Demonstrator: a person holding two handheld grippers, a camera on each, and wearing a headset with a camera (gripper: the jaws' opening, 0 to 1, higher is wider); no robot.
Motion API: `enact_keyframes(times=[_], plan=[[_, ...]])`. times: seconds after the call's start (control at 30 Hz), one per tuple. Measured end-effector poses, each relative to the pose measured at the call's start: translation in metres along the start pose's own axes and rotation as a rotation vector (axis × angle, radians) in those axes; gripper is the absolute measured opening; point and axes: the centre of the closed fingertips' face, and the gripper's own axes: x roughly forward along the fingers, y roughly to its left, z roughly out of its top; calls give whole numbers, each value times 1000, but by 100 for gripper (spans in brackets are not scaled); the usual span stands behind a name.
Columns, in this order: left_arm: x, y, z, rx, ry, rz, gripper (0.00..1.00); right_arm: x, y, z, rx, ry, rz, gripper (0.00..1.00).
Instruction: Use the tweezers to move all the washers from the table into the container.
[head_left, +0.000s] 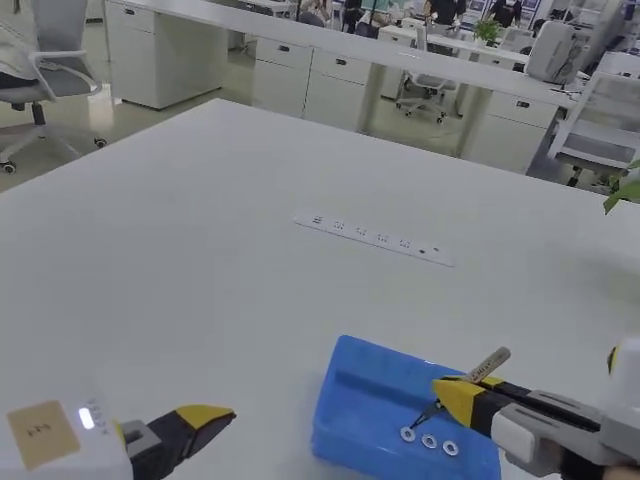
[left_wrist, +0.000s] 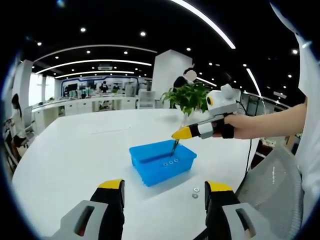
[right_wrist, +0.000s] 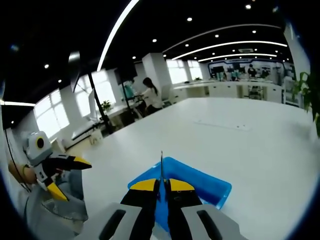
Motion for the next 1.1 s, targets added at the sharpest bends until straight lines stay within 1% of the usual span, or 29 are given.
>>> enact_keyframes(times=[0.27,0.37,0.47,0.57,0.63,0.77,0.93,1.0,1.1], plan=[[0,0,-1,4,2,-1,64,-15,20,-4,18,-15,23,4],[0,0,-1,5,2,0,64,-17,26,-10,24,-4,37,4],[0,1,-1,5,4,2,64,-18,30,-20,35,11,48,4],[0,0,-1,3,2,2,64,-17,33,-33,50,35,51,4],[0,0,-1,5,3,2,64,-16,32,-43,53,61,49,4],[1,0,-2,5,5,0,64,-15,35,-60,84,88,55,4],[1,-1,-2,6,9,-3,64,-18,41,-77,74,140,62,4],[1,-1,-2,6,8,-3,64,-18,42,-81,76,147,65,4],[0,0,-2,10,8,-1,64,-20,45,-88,59,175,69,4]])
